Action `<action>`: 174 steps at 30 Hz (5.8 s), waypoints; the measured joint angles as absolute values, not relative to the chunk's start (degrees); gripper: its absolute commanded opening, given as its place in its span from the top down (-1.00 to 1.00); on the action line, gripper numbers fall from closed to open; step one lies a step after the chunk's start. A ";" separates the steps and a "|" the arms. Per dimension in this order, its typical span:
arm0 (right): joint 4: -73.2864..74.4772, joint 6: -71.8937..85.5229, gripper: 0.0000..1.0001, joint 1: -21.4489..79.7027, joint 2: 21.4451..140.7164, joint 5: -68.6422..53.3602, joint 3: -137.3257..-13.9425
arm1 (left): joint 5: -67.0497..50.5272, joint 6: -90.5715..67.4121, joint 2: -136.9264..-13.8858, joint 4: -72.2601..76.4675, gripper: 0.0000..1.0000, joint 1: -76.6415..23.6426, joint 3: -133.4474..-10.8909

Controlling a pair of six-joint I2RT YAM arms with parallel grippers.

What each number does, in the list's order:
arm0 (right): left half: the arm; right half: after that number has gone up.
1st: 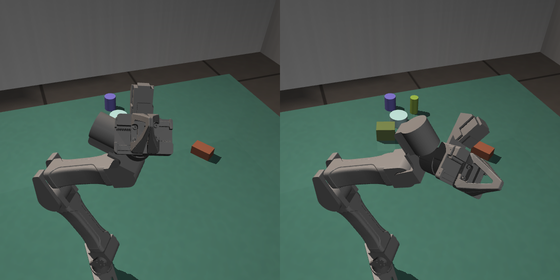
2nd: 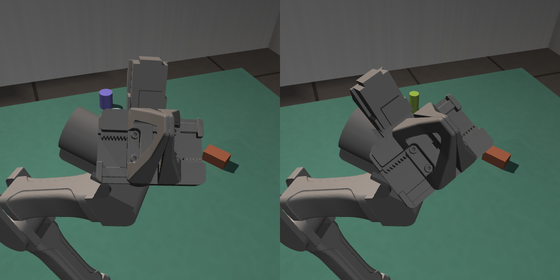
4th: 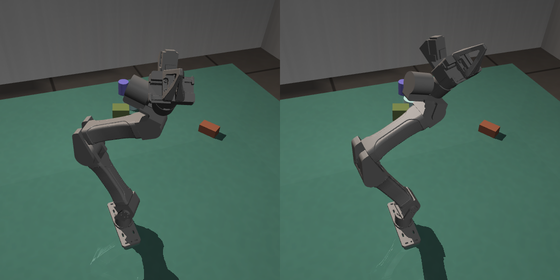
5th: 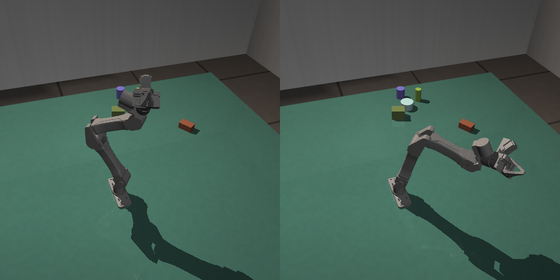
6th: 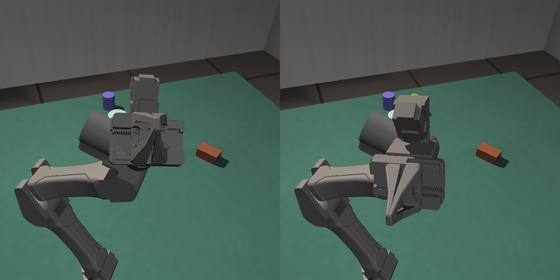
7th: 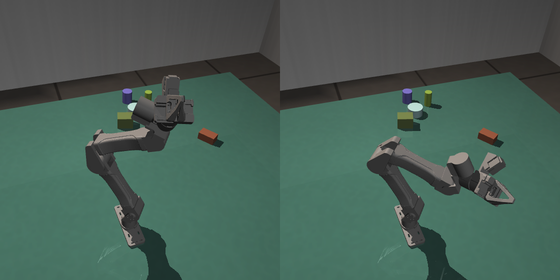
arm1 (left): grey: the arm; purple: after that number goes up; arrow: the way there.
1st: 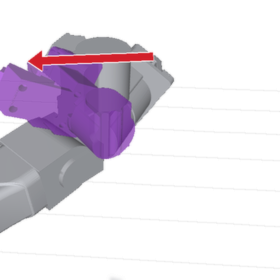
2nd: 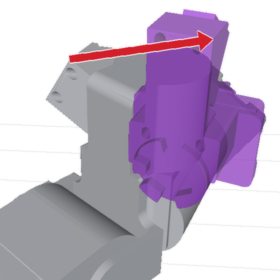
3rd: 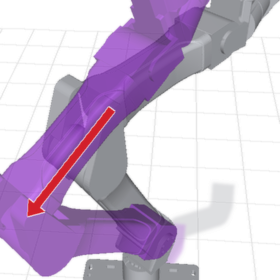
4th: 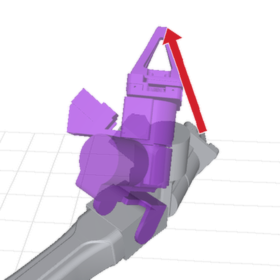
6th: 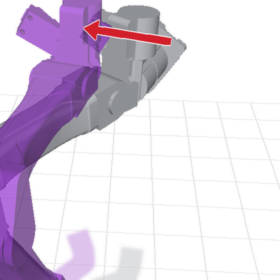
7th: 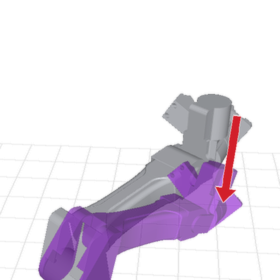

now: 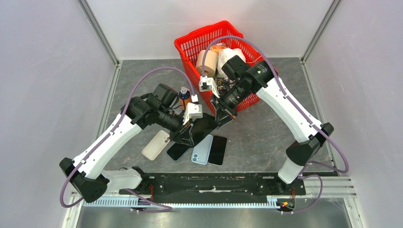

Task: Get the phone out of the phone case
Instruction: Remove the phone case from the phone.

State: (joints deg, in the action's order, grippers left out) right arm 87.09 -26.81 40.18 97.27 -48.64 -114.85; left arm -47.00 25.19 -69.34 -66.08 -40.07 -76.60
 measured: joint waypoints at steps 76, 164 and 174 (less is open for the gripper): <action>75.59 -35.81 -0.13 35.00 85.67 -57.23 -114.48 | -48.01 28.49 -65.30 -56.86 0.95 -34.68 -73.65; 63.92 -28.51 1.00 37.43 94.32 -57.63 -108.84 | -42.81 11.14 -67.09 -49.34 0.53 -34.28 -72.55; 67.37 -28.67 1.00 38.96 93.67 -51.64 -108.14 | -42.57 5.69 -64.66 -40.14 -0.40 -31.79 -72.44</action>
